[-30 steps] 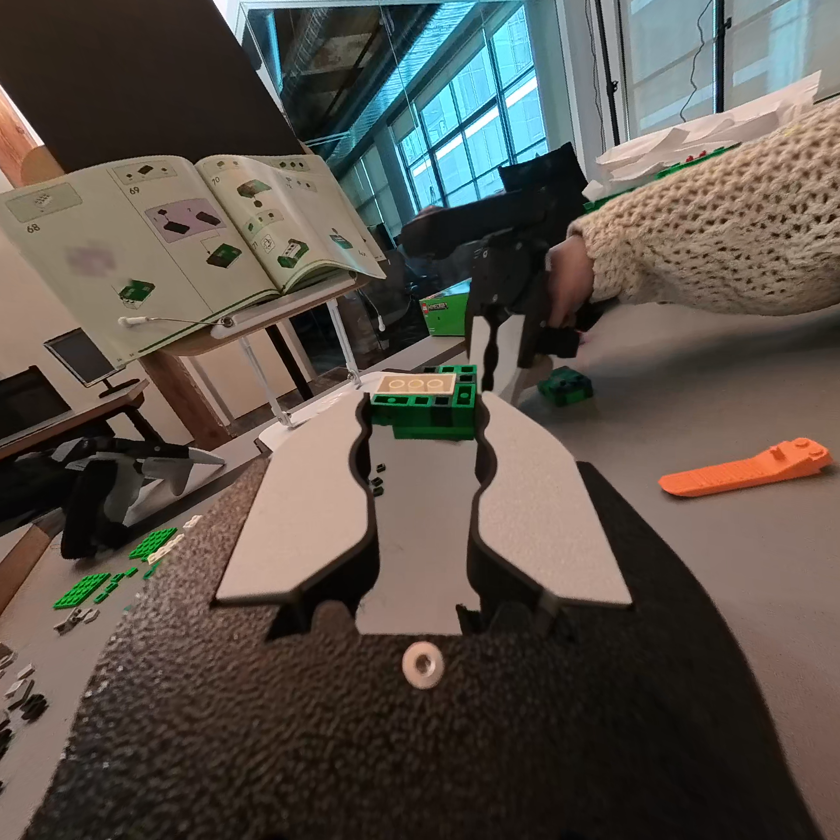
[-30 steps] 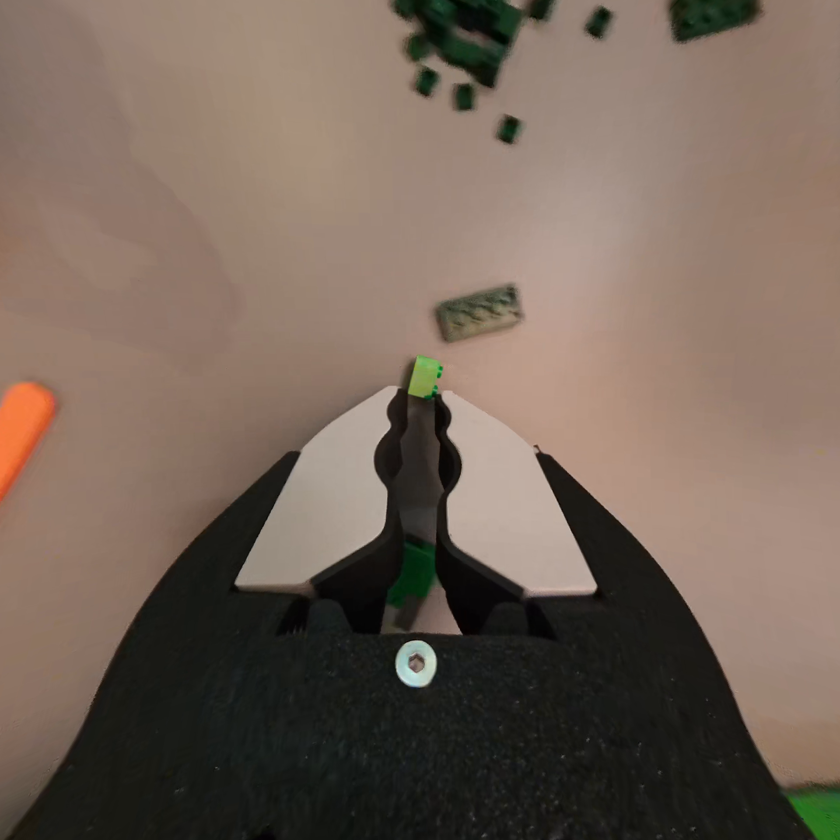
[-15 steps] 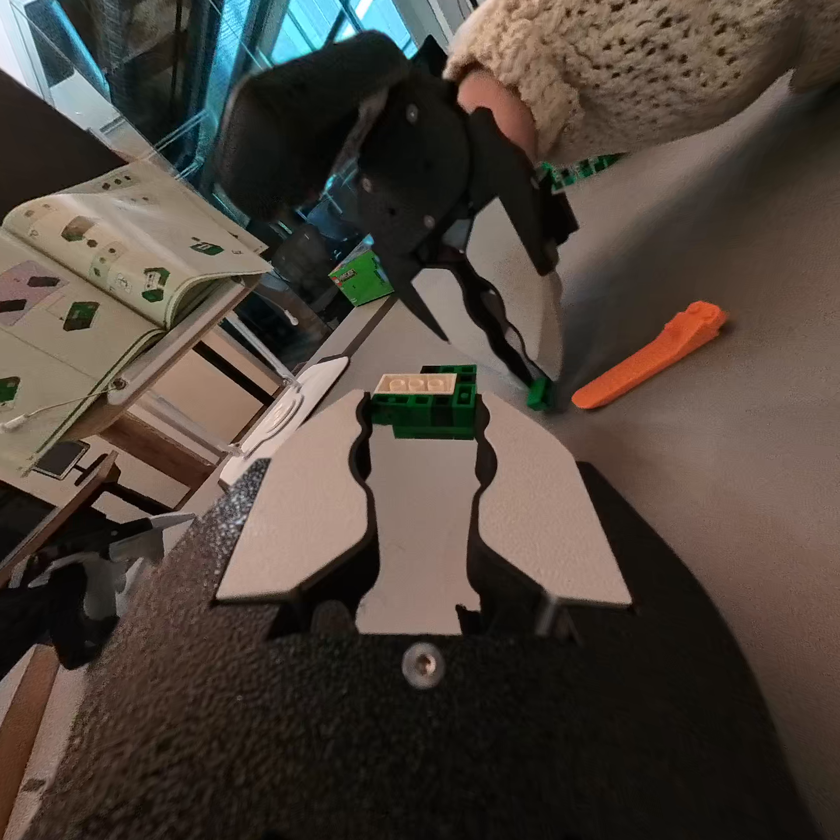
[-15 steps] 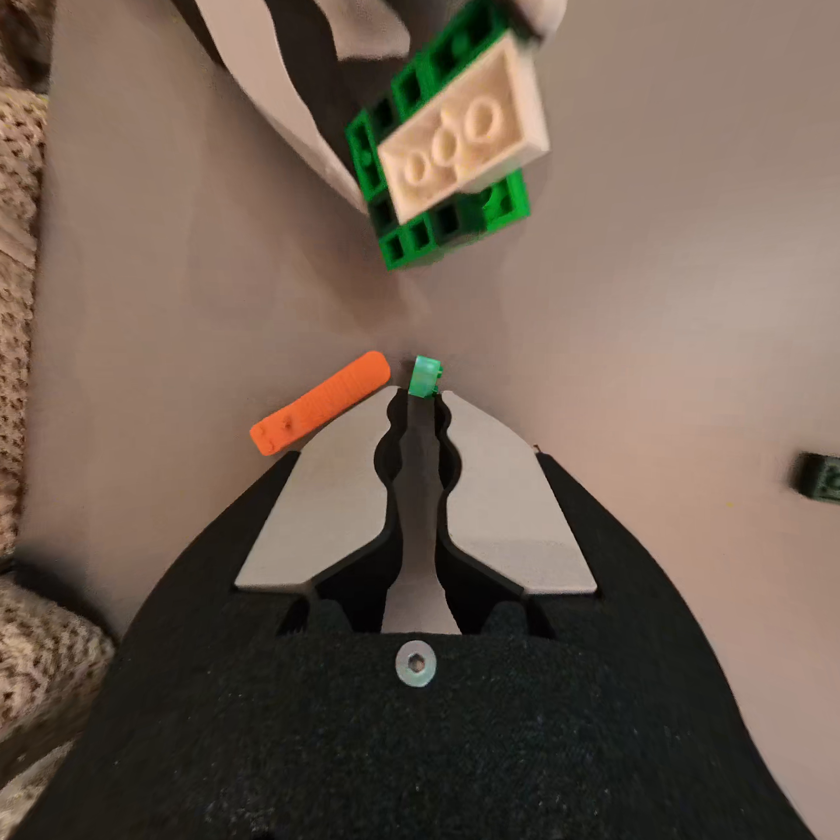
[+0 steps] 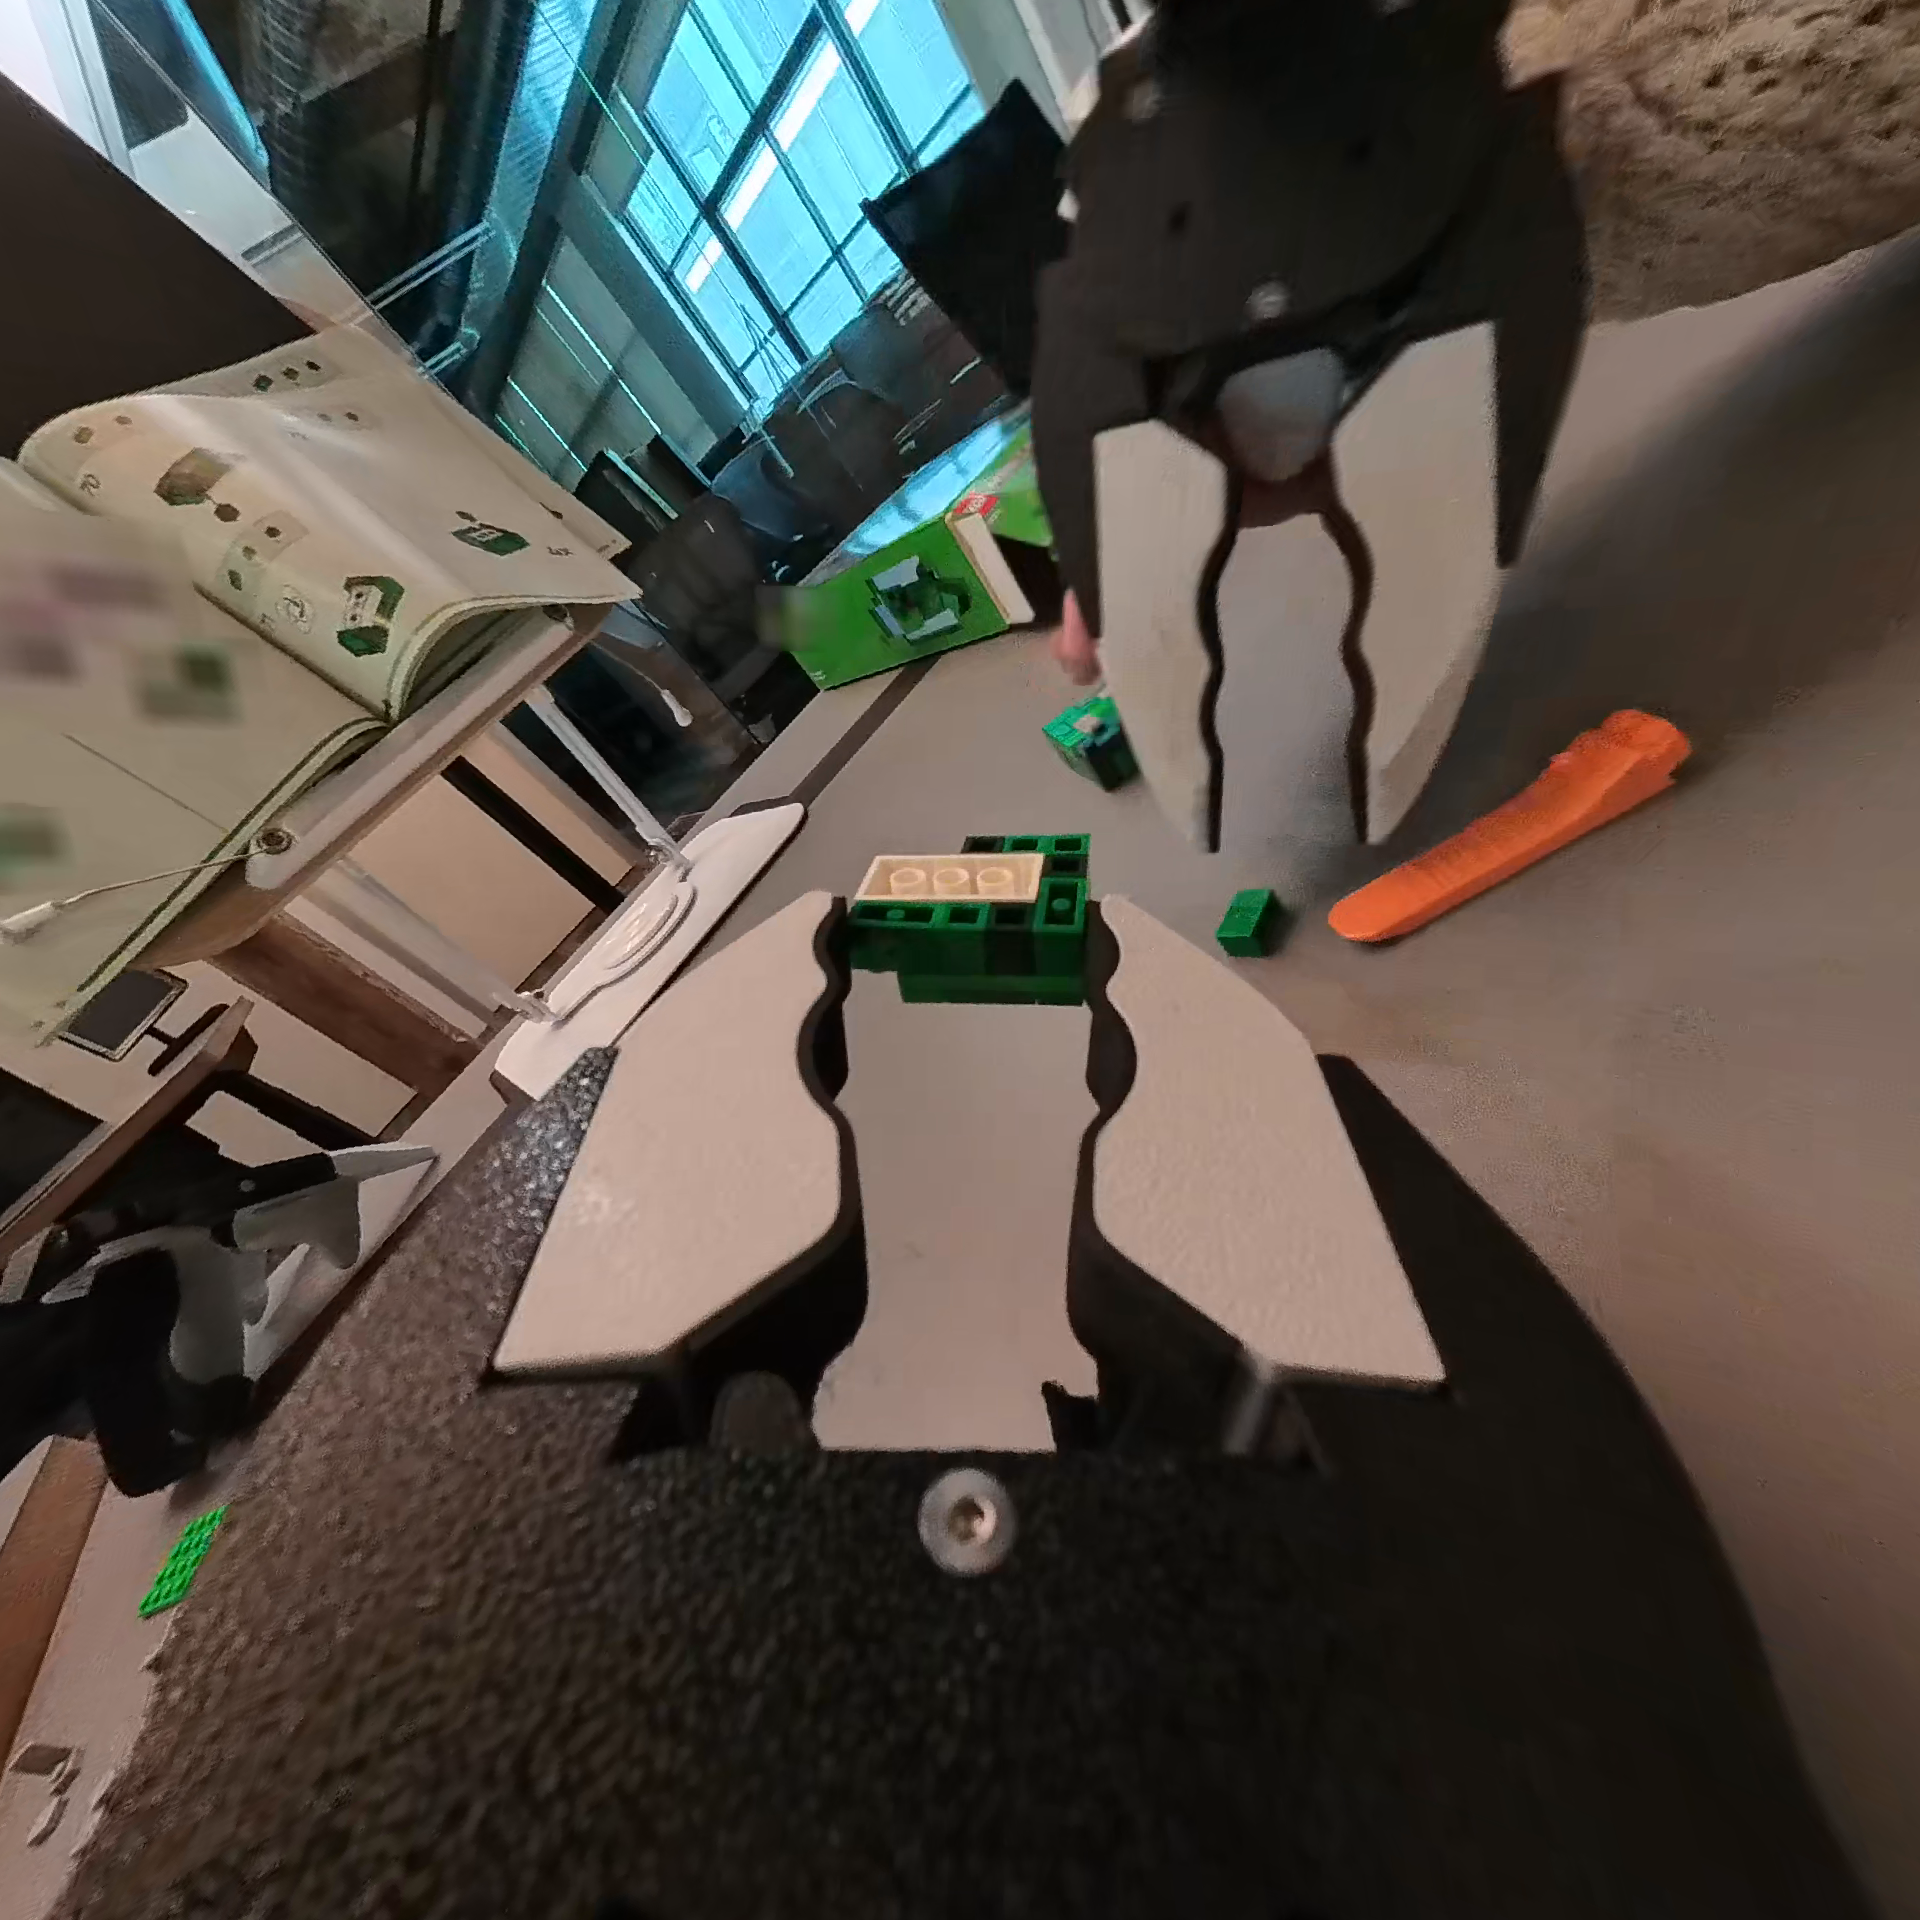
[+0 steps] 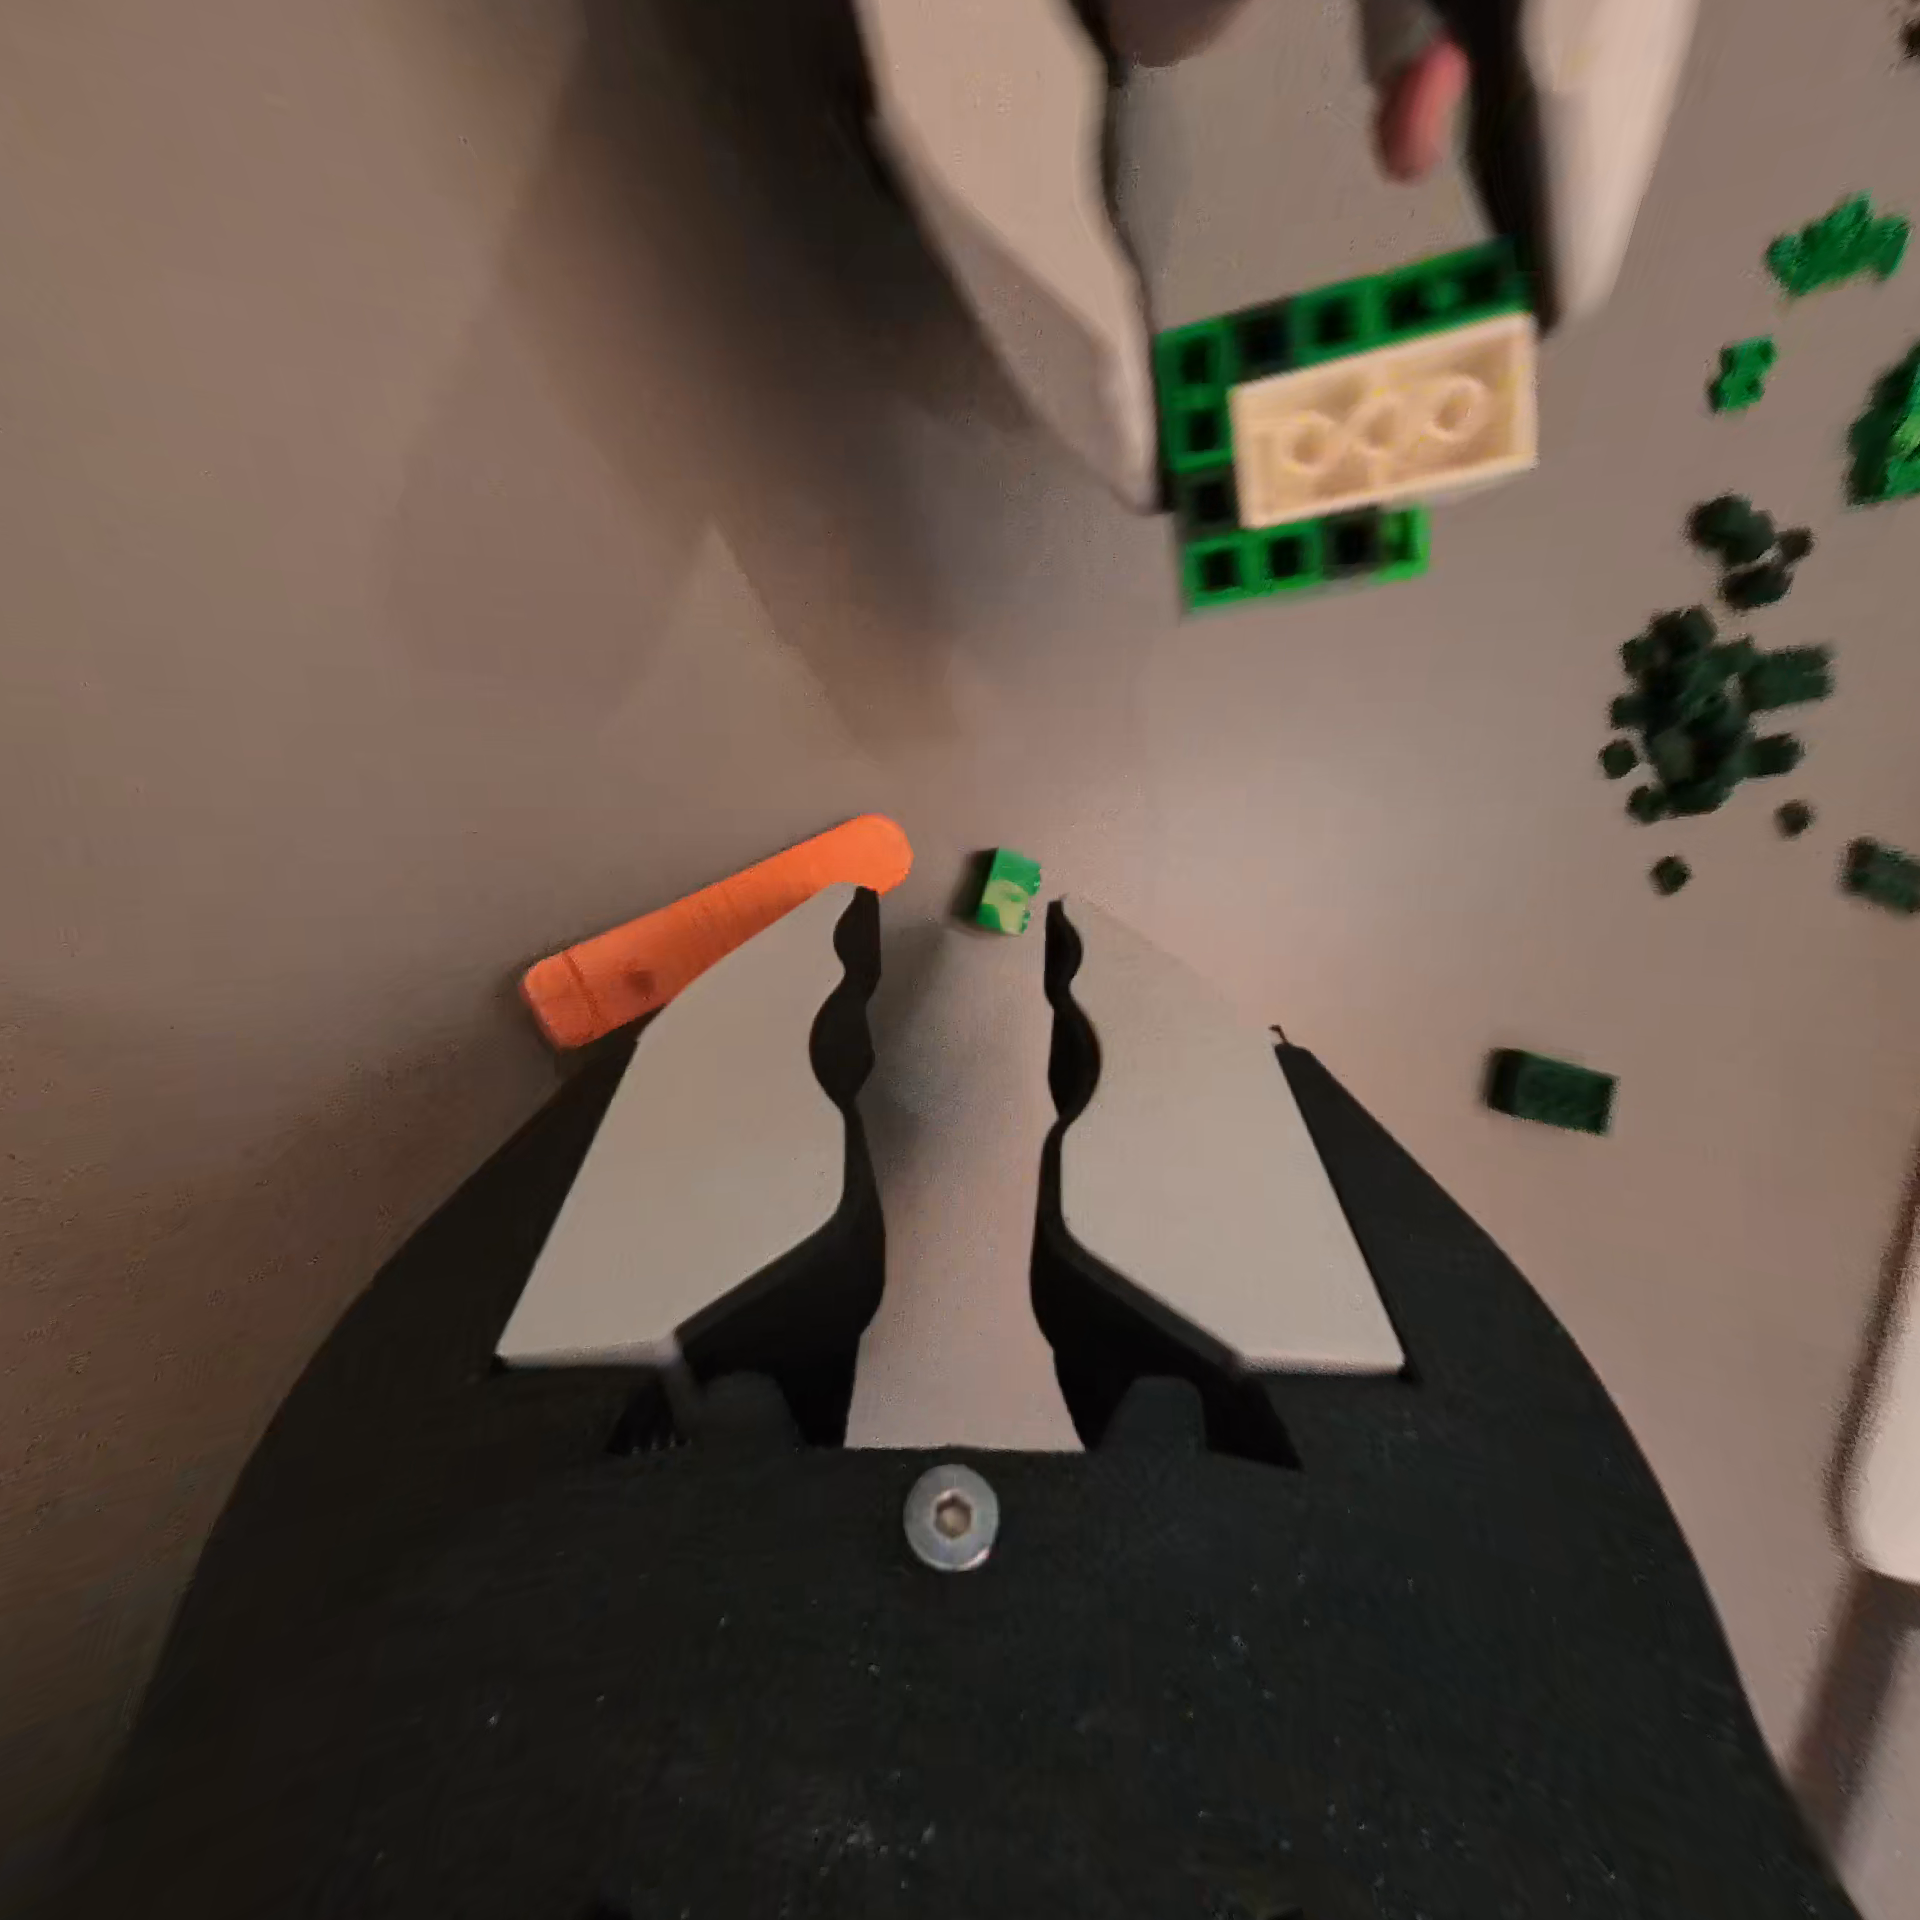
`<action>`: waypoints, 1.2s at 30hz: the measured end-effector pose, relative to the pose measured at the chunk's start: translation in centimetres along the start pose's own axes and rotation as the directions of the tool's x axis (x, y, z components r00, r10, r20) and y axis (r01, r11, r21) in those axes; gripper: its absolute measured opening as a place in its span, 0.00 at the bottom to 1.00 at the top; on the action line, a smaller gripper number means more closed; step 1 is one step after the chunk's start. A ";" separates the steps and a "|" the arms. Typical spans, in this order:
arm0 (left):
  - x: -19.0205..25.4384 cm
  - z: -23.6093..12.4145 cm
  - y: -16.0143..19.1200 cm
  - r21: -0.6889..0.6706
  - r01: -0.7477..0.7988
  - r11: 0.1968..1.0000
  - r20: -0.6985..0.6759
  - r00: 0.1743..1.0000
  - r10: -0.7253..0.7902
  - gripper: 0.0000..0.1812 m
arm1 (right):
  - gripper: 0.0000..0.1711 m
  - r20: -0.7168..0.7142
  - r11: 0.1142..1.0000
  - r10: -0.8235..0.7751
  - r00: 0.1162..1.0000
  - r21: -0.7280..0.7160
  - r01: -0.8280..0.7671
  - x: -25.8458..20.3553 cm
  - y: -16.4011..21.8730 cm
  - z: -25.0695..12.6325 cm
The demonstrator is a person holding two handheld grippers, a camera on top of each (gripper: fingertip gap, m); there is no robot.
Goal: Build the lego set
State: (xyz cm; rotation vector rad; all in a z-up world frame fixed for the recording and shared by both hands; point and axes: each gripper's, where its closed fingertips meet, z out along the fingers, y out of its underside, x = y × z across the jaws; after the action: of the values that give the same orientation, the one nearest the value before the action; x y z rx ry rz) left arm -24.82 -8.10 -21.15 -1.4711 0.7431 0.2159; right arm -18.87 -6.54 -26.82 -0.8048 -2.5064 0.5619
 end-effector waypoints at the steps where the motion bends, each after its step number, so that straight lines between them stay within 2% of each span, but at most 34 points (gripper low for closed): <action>1: 0.0 0.0 0.0 0.002 0.003 1.000 0.000 1.000 -0.003 0.24 | 0.17 -0.038 0.998 -0.065 0.997 -0.026 0.064 -0.2 0.1 0.0; 3: 0.0 0.0 0.0 0.002 0.003 1.000 -0.002 1.000 -0.003 0.24 | 0.16 -0.086 0.987 -0.150 0.985 -0.065 0.145 -0.4 0.3 0.2; 6: 0.2 0.0 0.0 -0.002 0.003 1.000 -0.009 1.000 -0.003 0.24 | 0.15 -0.074 0.990 -0.131 0.989 -0.072 0.125 -0.3 0.4 0.6; 11: 0.3 -0.1 -0.2 0.016 0.017 1.000 -0.021 1.000 -0.017 0.24 | 0.13 -0.071 0.995 -0.009 0.997 -0.102 0.001 0.9 1.0 1.5; 14: 0.6 0.0 -0.2 0.014 0.002 1.000 -0.035 0.999 -0.001 0.24 | 0.07 -0.020 0.991 0.092 0.996 -0.092 -0.094 0.8 1.2 1.8; 17: 1.2 0.1 -0.1 -0.002 -0.050 0.999 -0.049 0.998 0.050 0.24 | 0.07 0.033 0.971 0.231 0.972 -0.068 -0.228 0.8 1.1 1.8; 20: 1.4 0.1 -0.3 -0.005 -0.095 0.995 -0.049 0.994 0.095 0.24 | 0.07 0.098 0.910 0.414 0.905 -0.060 -0.410 0.7 1.3 1.4; 25: 2.3 -0.1 -1.3 0.046 -0.090 0.995 -0.093 0.991 0.094 0.24 | 0.06 0.371 0.772 0.596 0.712 -0.020 -0.636 -2.0 -0.7 -0.3; 32: 7.1 -0.5 -3.0 0.118 -0.108 0.987 -0.321 0.937 0.141 0.24 | 0.06 0.489 0.707 0.627 0.606 -0.029 -0.707 -3.9 -1.0 -1.3; 36: 7.4 -0.4 -2.7 0.099 -0.092 0.991 -0.345 0.931 0.121 0.24 | 0.07 0.507 0.672 0.667 0.545 -0.096 -0.734 -4.5 -0.2 -1.2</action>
State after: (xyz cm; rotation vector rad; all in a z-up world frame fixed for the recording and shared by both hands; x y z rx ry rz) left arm -17.82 -11.07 -23.10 -1.4083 1.1093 0.0021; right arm -15.01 -9.19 -27.04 -1.8550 -2.4380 1.3518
